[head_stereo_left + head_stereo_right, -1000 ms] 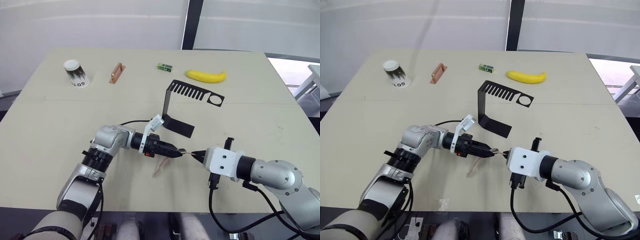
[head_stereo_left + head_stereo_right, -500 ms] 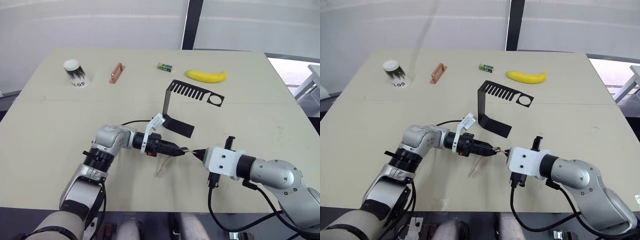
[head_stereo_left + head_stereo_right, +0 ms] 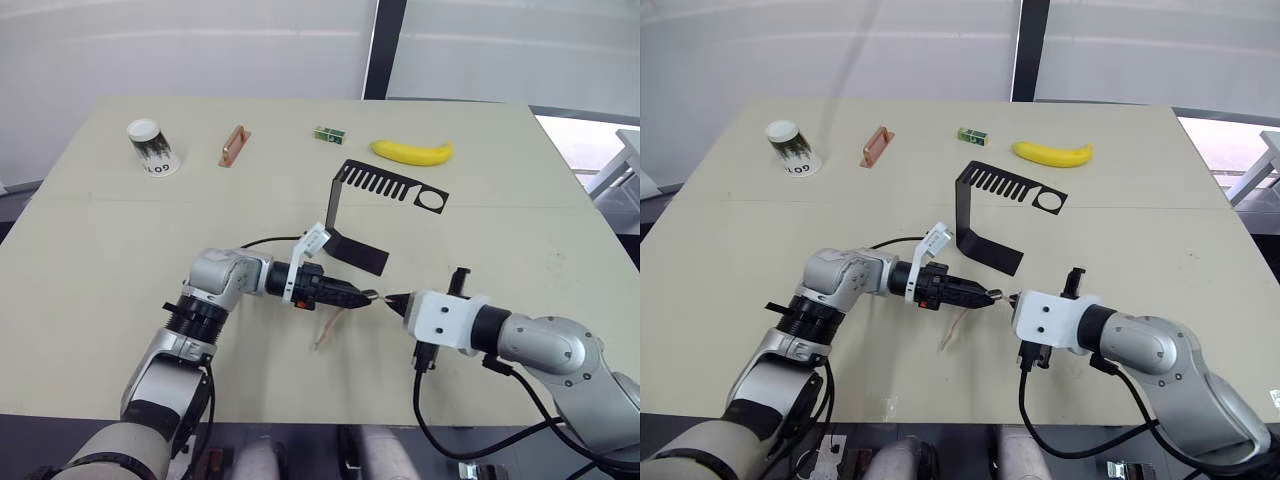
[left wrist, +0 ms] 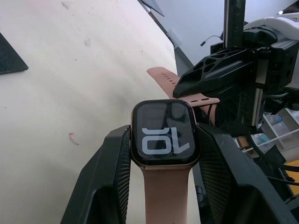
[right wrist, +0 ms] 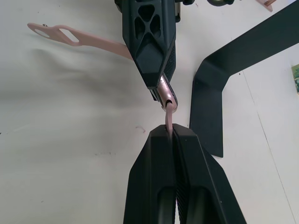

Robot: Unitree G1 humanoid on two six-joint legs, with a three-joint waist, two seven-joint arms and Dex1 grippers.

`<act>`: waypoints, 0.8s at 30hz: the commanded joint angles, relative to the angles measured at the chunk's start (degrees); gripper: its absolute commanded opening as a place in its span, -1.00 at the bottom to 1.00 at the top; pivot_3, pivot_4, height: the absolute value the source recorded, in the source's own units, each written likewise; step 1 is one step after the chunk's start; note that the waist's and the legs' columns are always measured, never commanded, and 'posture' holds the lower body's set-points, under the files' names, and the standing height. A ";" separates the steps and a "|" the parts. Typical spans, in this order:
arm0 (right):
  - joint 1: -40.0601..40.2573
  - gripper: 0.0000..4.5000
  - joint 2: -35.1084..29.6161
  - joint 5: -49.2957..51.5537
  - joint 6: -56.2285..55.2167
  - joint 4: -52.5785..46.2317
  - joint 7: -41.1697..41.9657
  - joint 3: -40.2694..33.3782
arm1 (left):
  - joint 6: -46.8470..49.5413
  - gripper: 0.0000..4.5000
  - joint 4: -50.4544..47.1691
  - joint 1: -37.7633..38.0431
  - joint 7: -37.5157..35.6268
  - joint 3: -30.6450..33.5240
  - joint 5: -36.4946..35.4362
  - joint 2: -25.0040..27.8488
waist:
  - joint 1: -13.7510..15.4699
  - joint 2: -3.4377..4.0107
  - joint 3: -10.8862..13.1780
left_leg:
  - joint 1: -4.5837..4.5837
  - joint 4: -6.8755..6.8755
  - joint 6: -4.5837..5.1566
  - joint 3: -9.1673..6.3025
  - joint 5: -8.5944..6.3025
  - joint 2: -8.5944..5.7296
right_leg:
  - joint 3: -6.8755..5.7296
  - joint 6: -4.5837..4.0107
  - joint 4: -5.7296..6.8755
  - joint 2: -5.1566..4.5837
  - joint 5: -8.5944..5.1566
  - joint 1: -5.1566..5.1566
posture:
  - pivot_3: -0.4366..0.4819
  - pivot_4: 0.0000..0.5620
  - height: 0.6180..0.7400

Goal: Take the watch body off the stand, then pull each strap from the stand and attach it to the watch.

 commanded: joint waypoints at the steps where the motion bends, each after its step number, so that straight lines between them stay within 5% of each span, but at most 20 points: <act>1: -1.35 -1.00 0.70 -0.49 0.00 -1.13 -0.02 0.33 | 0.18 -0.29 -3.16 -0.24 -0.08 0.23 -2.35 -1.44 | 0.00 0.00 0.00 | 0.00 0.00 0.00 0.00 0.00 0.00 | 0.00 0.00 0.00 0.00 0.00 0.00 | -0.05 -0.47 1.00; 24: -3.62 -1.00 1.57 -1.71 1.69 -0.17 0.06 1.53 | 1.34 -0.29 -5.36 0.12 1.47 1.14 -3.04 -2.68 | 0.00 0.00 0.00 | 0.00 0.00 -0.01 0.00 0.00 0.00 | 0.00 0.00 0.01 0.00 0.00 0.00 | -0.05 -0.47 1.00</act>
